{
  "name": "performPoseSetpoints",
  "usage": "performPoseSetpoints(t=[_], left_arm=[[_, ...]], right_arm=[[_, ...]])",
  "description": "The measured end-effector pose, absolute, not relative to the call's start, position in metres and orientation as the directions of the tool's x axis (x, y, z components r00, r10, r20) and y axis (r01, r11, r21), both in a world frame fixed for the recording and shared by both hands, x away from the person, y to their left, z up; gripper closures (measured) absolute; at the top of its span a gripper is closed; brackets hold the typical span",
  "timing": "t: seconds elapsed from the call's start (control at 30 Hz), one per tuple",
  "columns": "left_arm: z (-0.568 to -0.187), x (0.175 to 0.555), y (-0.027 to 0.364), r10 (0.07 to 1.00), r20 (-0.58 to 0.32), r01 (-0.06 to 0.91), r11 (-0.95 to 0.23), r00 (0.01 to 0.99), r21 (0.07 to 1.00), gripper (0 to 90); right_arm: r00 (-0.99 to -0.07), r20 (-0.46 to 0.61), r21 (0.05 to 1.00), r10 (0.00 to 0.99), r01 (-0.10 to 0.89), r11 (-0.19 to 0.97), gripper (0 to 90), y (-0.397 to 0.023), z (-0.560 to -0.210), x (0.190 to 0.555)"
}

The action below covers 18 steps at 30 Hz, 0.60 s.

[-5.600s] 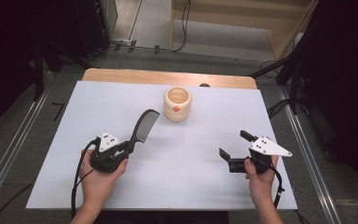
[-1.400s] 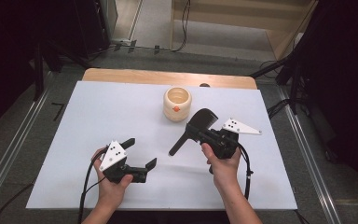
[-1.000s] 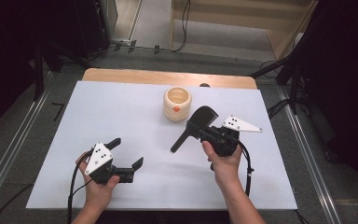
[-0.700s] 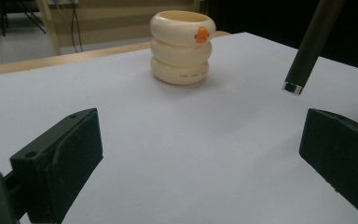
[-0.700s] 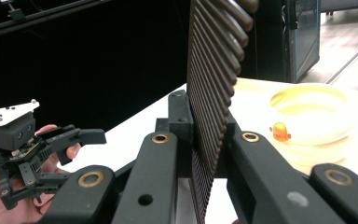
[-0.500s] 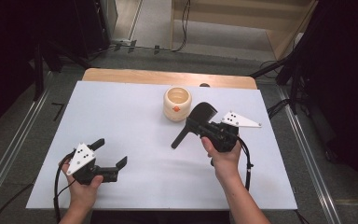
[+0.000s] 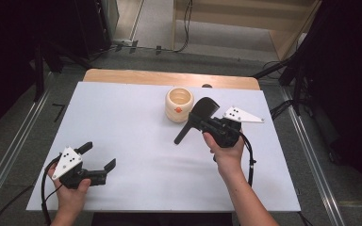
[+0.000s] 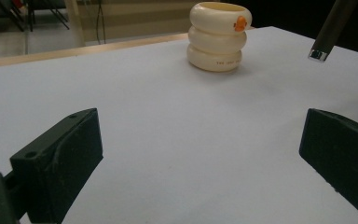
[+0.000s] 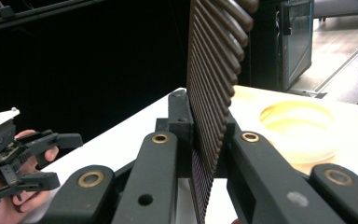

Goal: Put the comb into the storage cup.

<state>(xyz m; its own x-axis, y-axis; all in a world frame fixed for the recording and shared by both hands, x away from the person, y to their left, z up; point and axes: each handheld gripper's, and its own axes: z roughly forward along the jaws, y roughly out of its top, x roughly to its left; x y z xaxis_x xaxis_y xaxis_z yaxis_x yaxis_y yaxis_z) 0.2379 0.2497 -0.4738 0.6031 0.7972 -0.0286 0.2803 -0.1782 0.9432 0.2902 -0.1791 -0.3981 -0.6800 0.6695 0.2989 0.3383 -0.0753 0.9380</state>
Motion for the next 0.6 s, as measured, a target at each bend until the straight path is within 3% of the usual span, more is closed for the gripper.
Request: performPoseSetpoints(t=[0.6], left_arm=[[-0.479, 0.229, 0.274, 0.816, -0.011, 0.263, -0.174, 0.579, 0.949, 0.0]], right_arm=[[-0.674, 0.287, 0.944, 0.681, 0.319, -0.082, 82.3, -0.184, -0.385, 0.304]])
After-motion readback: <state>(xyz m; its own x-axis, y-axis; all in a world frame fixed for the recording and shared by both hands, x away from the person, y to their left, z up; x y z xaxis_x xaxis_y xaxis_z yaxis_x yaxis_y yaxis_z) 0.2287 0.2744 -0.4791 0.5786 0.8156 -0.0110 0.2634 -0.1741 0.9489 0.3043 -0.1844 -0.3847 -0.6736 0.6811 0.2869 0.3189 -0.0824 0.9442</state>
